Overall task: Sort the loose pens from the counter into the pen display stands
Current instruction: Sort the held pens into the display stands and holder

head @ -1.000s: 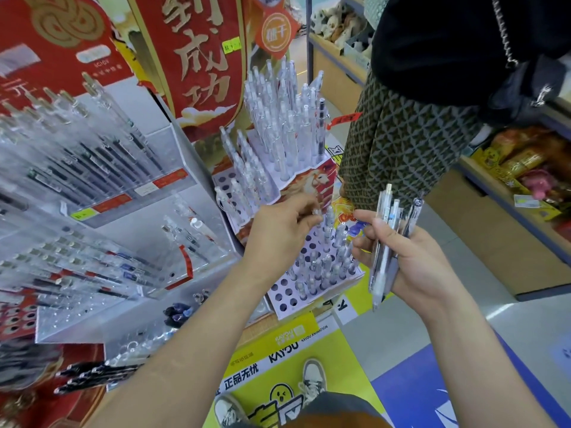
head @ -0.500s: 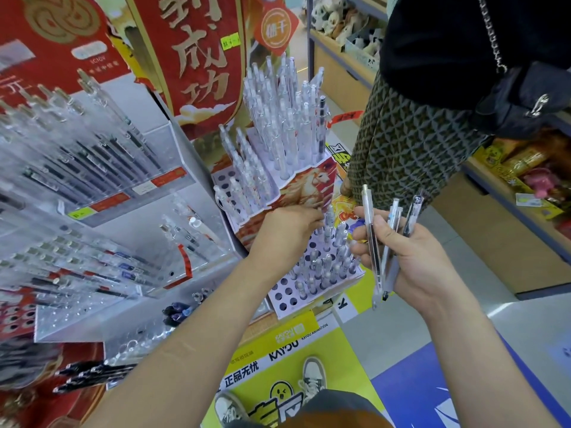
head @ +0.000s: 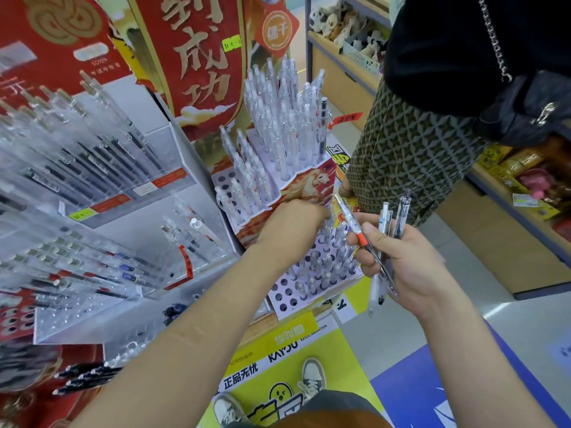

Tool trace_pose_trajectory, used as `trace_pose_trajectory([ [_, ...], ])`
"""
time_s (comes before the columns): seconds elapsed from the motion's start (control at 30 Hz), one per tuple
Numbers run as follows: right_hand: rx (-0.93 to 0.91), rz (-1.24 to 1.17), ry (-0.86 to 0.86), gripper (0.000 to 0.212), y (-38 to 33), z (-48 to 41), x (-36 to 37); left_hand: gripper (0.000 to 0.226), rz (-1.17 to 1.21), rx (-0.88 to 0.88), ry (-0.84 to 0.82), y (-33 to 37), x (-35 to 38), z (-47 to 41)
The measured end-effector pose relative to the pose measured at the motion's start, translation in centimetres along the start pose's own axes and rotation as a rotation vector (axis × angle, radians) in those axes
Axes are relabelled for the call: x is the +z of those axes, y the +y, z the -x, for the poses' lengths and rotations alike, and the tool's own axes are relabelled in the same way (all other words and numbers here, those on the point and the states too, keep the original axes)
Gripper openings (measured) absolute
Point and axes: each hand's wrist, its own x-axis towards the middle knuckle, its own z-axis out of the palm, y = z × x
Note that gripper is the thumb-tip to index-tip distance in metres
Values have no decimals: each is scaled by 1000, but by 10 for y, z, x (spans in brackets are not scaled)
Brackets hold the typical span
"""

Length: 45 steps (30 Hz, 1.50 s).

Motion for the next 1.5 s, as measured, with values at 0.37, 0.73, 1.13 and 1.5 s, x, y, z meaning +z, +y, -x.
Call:
trace_pose_trajectory([
  [0.37,42,9,-110,26,6,1,11,25,1428,-376,58,16,-68,48],
  [0.73,76,215,-295,33,7,12,63,14,1436,-543,431,3,-99,95],
  [1.13,25,381,-533,17,47,29,186,15,1245,-620,817,-64,-151,226],
  [1.5,66,170,-309,33,80,31,243,21,790,-646,1074,-166,-174,317],
])
